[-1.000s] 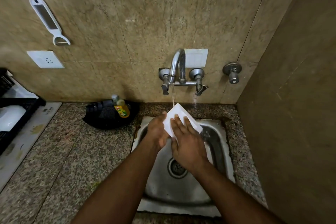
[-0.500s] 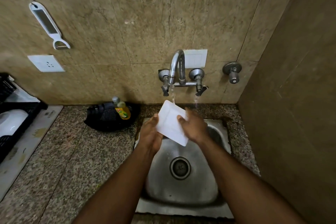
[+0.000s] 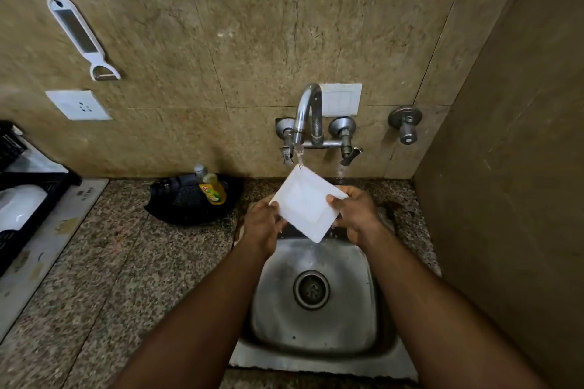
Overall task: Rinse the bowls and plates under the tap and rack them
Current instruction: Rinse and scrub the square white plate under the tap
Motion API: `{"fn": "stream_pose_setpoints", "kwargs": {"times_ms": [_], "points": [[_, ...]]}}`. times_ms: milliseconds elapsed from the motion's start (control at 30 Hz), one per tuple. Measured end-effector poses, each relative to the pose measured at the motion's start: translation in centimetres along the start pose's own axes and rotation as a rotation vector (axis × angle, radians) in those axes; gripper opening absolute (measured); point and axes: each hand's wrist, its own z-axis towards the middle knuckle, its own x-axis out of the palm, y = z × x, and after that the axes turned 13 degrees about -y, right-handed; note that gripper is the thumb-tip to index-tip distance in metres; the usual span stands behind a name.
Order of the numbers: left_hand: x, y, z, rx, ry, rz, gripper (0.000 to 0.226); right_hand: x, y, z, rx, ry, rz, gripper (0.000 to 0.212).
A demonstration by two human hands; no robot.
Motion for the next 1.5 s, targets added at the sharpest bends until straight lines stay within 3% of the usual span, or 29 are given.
{"fn": "stream_pose_setpoints", "kwargs": {"times_ms": [167, 267, 600, 767, 1033, 1500], "points": [[2.1, -1.4, -1.2, 0.037, 0.130, -0.056, 0.028, -2.0, -0.4, 0.9, 0.200, 0.030, 0.223, 0.020], [2.8, -1.7, -1.4, 0.026, 0.129, -0.092, 0.029, -1.9, -0.5, 0.7, 0.246, 0.026, 0.272, 0.026], [0.4, -1.0, 0.8, 0.008, -0.145, 0.036, 0.038, 1.8, -0.1, -1.6, 0.277, 0.036, 0.261, 0.028], [-1.4, -0.4, 0.7, -0.041, -0.229, 0.066, 0.026, 4.1, 0.7, -3.0, 0.240, 0.018, 0.226, 0.028], [-1.7, -1.0, 0.1, -0.143, -0.119, -0.069, 0.025, 6.0, 2.9, -3.5, 0.202, -0.041, 0.256, 0.013], [1.4, -1.5, -0.9, -0.076, -0.001, 0.041, 0.012, 2.5, 2.7, -2.5, 0.234, -0.136, 0.384, 0.032]]}}
